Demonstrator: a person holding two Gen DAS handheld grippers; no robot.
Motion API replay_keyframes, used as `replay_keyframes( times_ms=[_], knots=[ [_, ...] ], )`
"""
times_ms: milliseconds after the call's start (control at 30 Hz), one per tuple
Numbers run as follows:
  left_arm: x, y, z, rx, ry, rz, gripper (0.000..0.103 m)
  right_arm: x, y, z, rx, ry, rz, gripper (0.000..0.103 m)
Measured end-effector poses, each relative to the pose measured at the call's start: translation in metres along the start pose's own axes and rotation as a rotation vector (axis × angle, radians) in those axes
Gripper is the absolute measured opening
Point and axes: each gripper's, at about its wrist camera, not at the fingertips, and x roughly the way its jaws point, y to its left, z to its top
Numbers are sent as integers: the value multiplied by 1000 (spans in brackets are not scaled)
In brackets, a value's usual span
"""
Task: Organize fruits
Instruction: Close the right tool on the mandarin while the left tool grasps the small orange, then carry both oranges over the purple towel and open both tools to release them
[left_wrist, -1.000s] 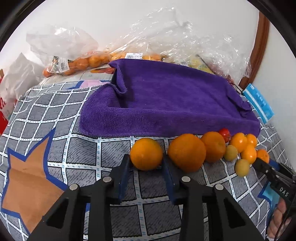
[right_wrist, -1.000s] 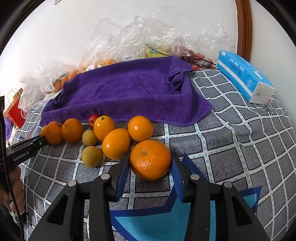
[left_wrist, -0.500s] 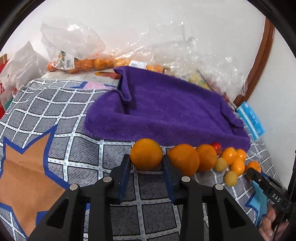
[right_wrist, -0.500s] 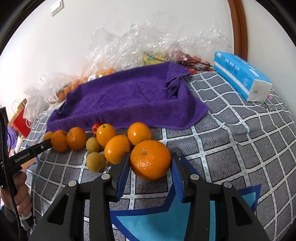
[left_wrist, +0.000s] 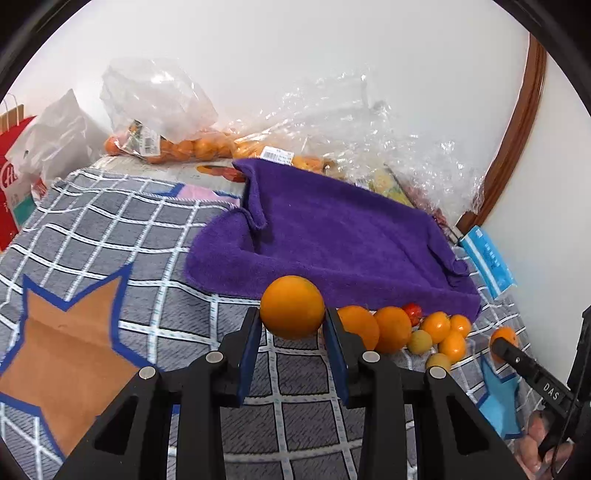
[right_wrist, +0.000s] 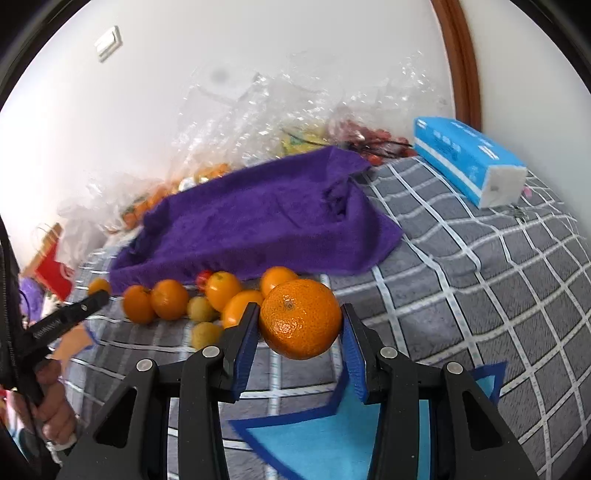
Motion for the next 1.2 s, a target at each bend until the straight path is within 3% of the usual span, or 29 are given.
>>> replay_keyframes(
  times_ms=[233,633,833,1200],
  knots=[
    [-21,-12,29,36,-34,51,33,-16,28,48,-88,-79,7,43],
    [2,-35,81,64,-79,69,33,15,54,120,-125,-120,74,43],
    [30,-38,98,61,-68,76,33,47,42,134,-82,-92,66,43],
    [79,-41,103,75,24,96,33,90,21,125,-60,6,34,43]
  ],
)
